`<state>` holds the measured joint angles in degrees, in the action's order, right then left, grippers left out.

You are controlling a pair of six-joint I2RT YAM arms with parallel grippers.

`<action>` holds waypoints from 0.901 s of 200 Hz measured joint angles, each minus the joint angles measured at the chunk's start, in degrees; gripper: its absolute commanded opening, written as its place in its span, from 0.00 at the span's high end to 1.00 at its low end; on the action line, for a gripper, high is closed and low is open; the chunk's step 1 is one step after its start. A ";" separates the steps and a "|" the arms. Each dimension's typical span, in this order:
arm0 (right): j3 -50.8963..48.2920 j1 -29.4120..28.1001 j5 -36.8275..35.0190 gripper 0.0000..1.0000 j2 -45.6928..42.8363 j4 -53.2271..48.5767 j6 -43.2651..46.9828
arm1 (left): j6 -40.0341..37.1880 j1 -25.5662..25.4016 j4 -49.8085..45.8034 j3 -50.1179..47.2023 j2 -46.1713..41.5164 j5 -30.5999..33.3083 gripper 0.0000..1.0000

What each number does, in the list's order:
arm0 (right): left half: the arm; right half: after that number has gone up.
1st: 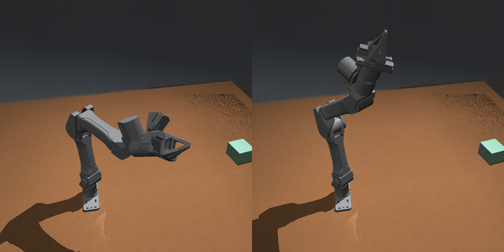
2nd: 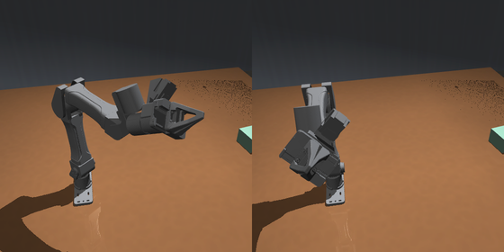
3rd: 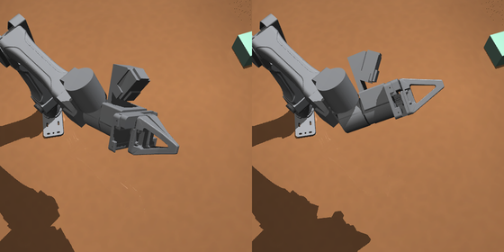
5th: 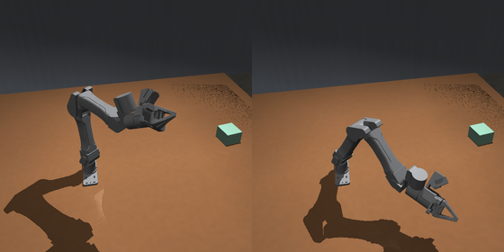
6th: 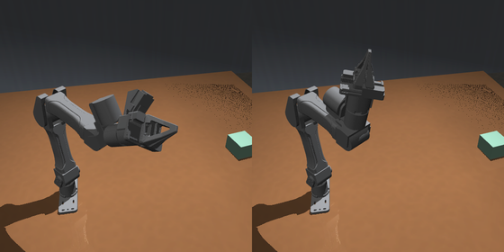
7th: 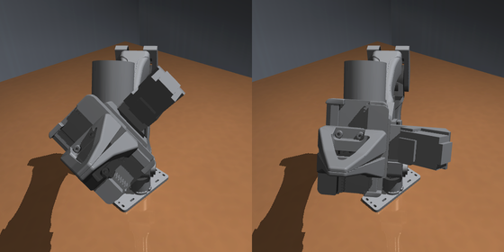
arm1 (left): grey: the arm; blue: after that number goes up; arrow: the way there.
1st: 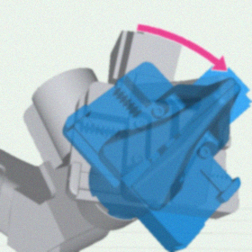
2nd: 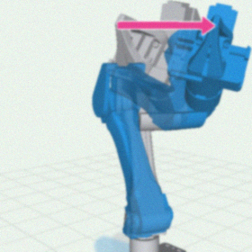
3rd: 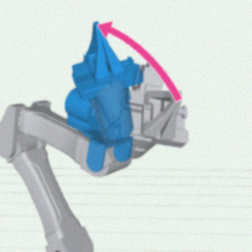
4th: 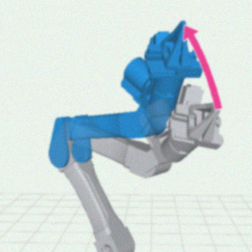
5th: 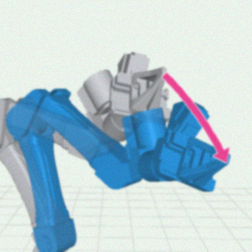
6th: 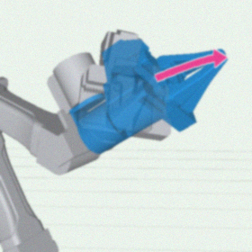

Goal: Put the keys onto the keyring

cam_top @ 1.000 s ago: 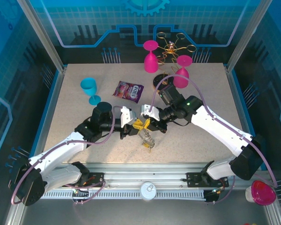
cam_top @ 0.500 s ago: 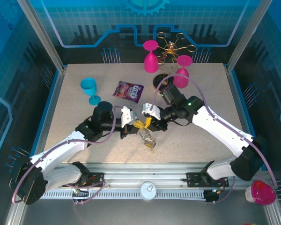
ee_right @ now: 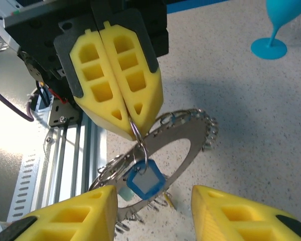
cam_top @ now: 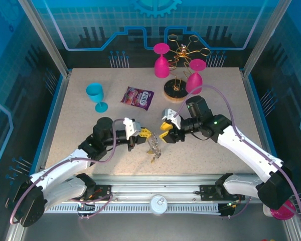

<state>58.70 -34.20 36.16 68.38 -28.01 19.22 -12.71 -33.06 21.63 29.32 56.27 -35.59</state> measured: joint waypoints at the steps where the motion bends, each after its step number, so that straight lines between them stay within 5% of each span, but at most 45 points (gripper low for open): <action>1: 0.00 -0.02 0.07 0.58 0.02 0.09 -0.07 | 0.02 0.00 0.07 0.00 0.00 0.00 1.00; 46: 0.00 -1.07 2.93 0.66 2.05 2.29 -0.98 | 0.74 0.00 1.31 -0.24 -0.39 0.00 1.00; 99: 0.20 -1.14 4.42 1.00 3.23 2.56 -1.62 | 0.79 0.00 1.81 -0.26 -0.48 -0.09 1.00; 171: 4.61 -1.03 7.04 1.00 9.60 -0.37 -1.44 | 2.82 0.28 7.93 -1.97 -0.70 -0.70 1.00; 180: 5.09 -1.03 7.56 0.90 10.29 -0.66 -1.40 | 3.37 0.26 9.51 -2.34 -0.31 -0.74 1.00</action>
<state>63.79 -35.22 43.72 78.67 -28.67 17.82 -9.34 -32.80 31.14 26.98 55.96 -36.34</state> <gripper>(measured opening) 0.056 0.051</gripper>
